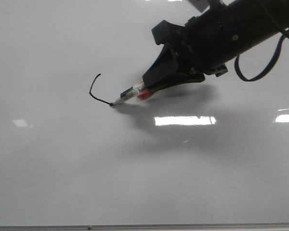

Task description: Write number 8 on whiteboard

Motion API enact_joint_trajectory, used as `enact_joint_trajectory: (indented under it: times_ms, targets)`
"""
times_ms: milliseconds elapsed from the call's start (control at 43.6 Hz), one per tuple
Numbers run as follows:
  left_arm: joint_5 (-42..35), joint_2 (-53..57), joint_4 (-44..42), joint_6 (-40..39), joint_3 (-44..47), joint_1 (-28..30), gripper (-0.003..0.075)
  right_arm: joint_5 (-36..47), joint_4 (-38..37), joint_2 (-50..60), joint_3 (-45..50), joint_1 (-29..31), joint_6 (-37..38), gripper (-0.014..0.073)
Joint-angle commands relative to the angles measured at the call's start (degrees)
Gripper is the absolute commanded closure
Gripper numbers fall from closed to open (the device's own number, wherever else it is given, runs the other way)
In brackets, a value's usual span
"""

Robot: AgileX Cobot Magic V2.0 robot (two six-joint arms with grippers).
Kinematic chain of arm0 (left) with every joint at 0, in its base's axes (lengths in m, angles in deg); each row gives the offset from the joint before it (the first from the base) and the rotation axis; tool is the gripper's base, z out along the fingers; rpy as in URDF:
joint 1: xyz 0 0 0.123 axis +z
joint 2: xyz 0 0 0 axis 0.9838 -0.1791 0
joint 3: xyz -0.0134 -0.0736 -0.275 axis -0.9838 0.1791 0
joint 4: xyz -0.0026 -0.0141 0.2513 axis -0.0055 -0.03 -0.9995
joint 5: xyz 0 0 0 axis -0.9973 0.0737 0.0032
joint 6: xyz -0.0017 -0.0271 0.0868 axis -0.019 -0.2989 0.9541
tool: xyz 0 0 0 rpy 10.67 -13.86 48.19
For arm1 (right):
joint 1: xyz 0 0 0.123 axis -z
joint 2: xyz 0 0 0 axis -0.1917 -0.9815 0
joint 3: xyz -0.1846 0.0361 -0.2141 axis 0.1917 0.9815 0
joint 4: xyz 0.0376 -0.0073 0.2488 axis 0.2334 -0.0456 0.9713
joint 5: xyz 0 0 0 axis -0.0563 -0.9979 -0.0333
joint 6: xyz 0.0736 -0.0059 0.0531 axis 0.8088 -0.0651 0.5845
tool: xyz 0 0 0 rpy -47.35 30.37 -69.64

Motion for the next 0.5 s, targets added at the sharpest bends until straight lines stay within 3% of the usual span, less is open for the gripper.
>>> enact_joint_trajectory:
  times_ms: [0,252,482]
  targets:
    - [-4.7,-0.2,0.7,-0.6,-1.5,0.2,0.0741,2.6,0.7,3.0,0.7,1.8,-1.8,0.066]
    - [-4.7,-0.2,0.7,-0.6,-1.5,0.2,0.0741,2.6,1.2,1.2,3.2,-0.5,-2.5,0.066]
    - [-4.0,-0.2,0.7,-0.6,-1.5,0.2,0.0741,3.0,7.3,-1.9,0.5,-4.3,-5.1,0.066]
